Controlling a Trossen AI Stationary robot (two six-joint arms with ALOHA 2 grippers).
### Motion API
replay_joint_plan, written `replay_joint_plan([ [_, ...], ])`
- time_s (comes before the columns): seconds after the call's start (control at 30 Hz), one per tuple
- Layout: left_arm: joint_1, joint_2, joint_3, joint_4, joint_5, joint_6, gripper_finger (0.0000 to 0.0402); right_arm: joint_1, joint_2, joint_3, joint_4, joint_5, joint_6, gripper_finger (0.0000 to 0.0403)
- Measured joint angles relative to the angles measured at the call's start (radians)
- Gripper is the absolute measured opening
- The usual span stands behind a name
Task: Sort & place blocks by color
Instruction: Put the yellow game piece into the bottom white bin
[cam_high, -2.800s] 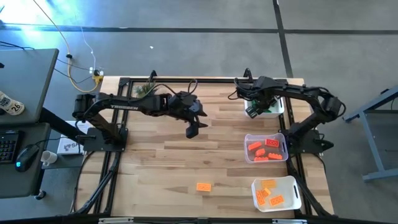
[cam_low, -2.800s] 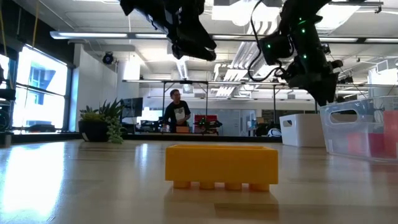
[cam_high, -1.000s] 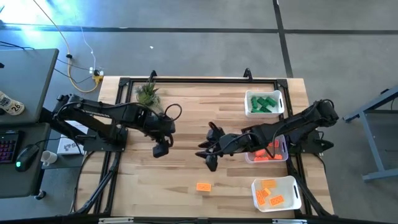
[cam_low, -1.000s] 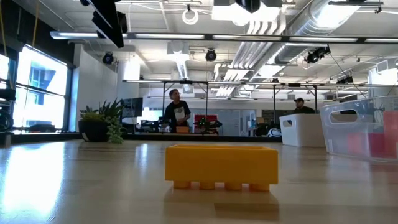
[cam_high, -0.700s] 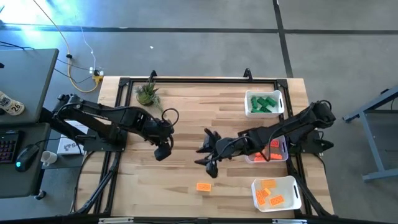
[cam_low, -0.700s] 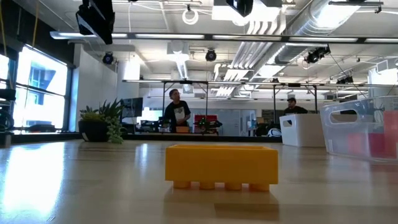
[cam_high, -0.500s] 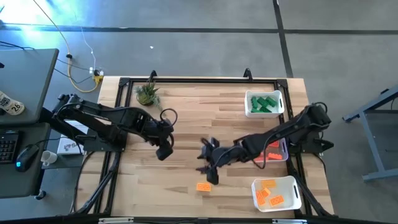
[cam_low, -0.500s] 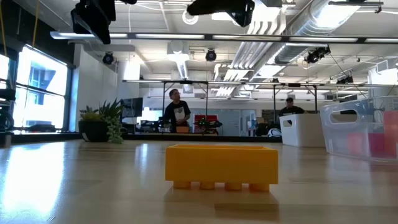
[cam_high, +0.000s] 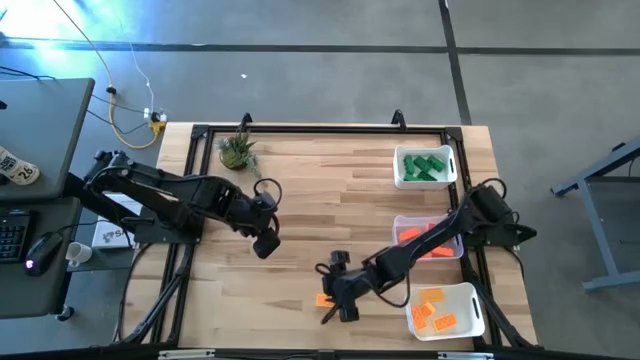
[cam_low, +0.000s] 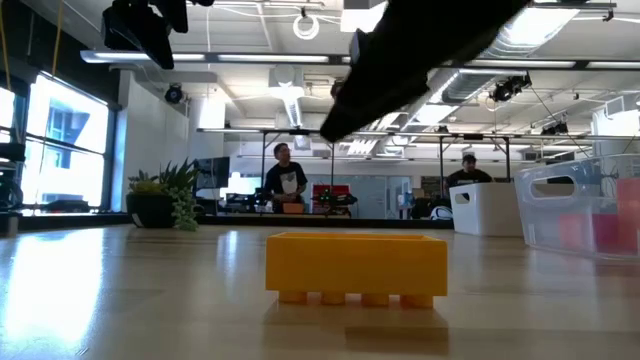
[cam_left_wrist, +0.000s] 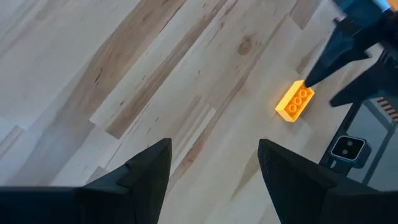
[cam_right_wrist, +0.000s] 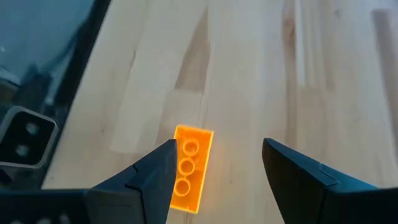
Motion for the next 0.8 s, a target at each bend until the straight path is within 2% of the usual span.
replay_joint_plan([
  [0.33, -0.030, 0.001, 0.000, 0.000, -0.015, -0.049, 0.0229, 0.024, 0.079, 0.000, -0.002, 0.000, 0.041, 0.0222],
  [0.8, -0.029, 0.001, 0.000, 0.001, -0.034, -0.014, 0.0229, 0.045, 0.133, 0.000, 0.005, -0.042, 0.194, 0.0222],
])
